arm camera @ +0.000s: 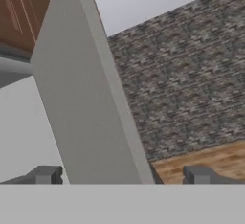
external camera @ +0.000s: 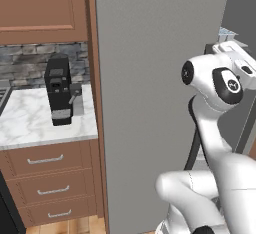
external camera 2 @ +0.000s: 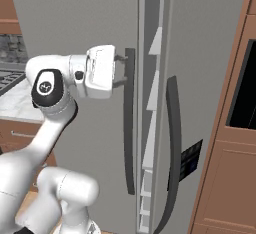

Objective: Open the freezer door, pick up the ice cube tray from the freezer, and place it on the dining counter.

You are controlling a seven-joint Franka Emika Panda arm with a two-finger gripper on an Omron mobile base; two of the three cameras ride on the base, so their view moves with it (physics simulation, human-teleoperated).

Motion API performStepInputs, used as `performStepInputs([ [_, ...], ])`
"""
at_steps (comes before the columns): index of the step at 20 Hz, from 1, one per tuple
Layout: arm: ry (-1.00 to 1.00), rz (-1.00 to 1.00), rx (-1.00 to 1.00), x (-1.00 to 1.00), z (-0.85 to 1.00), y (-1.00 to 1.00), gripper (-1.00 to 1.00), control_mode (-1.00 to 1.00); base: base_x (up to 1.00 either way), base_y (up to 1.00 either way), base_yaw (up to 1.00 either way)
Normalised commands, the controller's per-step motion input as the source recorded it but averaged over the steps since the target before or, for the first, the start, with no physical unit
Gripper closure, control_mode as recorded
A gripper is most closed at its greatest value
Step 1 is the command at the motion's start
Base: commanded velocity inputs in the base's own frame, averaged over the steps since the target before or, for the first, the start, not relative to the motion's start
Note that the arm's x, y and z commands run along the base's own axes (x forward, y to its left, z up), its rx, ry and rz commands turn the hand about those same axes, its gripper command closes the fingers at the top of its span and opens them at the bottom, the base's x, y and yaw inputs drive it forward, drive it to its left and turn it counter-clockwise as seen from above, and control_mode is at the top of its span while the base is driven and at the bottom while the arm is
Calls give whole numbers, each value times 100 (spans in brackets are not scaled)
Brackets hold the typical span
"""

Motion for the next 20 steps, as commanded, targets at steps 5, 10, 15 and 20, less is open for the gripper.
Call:
performStepInputs([
  [5,0,0,2,59,-1,-29,-100,-100,0,0,0],
  [10,0,-1,3,47,-8,-28,-100,-100,0,0,0],
  [15,0,-1,10,21,-4,-50,-100,-100,0,0,0],
  [20,0,0,12,18,-2,-59,-100,-100,0,0,0],
])
